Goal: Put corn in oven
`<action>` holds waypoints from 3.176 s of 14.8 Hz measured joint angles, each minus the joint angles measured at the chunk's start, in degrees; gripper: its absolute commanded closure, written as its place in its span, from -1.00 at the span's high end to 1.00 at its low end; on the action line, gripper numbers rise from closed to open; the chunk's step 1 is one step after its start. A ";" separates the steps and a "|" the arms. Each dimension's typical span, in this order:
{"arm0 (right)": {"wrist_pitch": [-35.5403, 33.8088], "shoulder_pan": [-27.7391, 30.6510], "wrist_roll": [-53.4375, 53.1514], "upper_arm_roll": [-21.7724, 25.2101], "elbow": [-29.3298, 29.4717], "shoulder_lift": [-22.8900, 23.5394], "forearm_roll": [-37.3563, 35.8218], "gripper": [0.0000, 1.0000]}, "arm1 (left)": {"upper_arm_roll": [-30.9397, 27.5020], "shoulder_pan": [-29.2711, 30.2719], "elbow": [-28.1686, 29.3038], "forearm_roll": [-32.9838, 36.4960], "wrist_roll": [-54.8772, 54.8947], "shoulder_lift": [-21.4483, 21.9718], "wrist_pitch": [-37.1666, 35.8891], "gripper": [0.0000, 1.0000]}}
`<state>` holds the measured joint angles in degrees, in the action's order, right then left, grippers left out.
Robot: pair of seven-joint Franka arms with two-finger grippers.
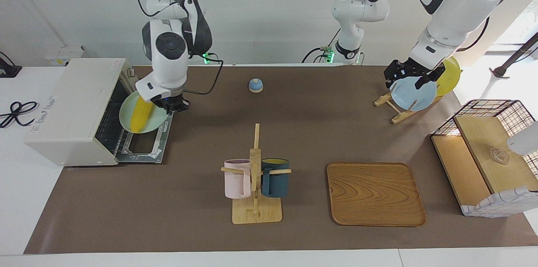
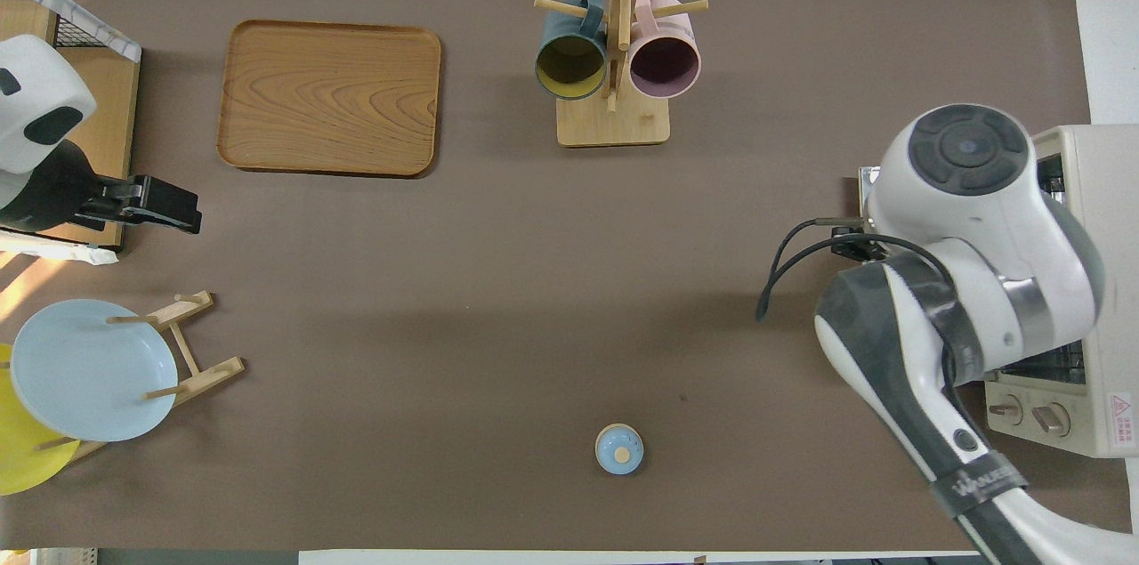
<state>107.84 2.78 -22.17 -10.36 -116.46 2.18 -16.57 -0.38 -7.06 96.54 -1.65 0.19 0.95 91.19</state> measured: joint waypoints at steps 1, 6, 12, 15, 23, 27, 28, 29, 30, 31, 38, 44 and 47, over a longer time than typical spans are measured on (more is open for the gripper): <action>1.43 2.64 2.48 0.05 -0.83 0.00 0.23 -1.00 | -0.05 0.03 0.00 0.00 0.00 0.00 0.00 1.00; 9.38 9.93 9.00 0.11 -6.96 -0.57 0.47 -1.00 | -0.26 0.06 -0.03 0.00 0.00 0.01 0.00 1.00; 10.57 10.33 9.42 -0.06 -8.77 -1.77 0.70 -0.81 | -0.26 0.06 -0.11 0.00 0.00 0.03 0.00 1.00; 10.57 10.43 9.42 -0.06 -9.15 -1.76 0.73 -0.74 | -0.26 0.06 -0.11 0.00 0.00 0.03 0.00 1.00; 10.57 10.57 10.13 -0.05 -9.29 -1.77 0.73 -0.46 | -0.26 0.06 -0.11 0.00 0.00 0.03 0.00 1.00; 10.87 10.65 10.31 -0.09 -9.14 -1.80 0.72 -0.37 | -0.26 0.06 -0.11 0.00 0.00 0.03 0.00 1.00; 10.92 10.51 10.32 -0.16 -8.85 -1.81 0.72 -0.37 | -0.26 0.06 -0.11 0.00 0.00 0.03 0.00 1.00; 10.91 10.19 10.35 -0.25 -8.40 -1.81 0.72 -0.37 | -0.26 0.06 -0.11 0.00 0.00 0.03 0.00 1.00; 10.77 9.61 10.36 -0.36 -7.81 -1.81 0.72 -0.37 | -0.26 0.06 -0.11 0.00 0.00 0.03 0.00 1.00; 10.04 8.70 10.36 -0.41 -6.96 -1.80 0.72 -0.43 | -0.26 0.06 -0.11 0.00 0.00 0.03 0.00 1.00; 10.48 3.10 9.81 -0.55 -4.83 -0.92 7.14 -1.00 | -0.27 0.06 -0.11 0.00 0.00 0.03 0.00 1.00; 20.21 2.64 7.62 -0.55 -11.14 1.30 7.44 -1.00 | -0.27 0.06 -0.11 0.00 0.00 0.03 0.00 1.00; 22.83 2.12 6.74 -0.55 -11.83 3.72 7.46 -1.00 | -0.27 0.06 -0.11 0.00 0.00 0.03 0.00 1.00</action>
<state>130.67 4.90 -15.42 -10.91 -128.30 5.89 -9.11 -0.64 -7.00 96.43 -1.65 0.19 0.98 91.19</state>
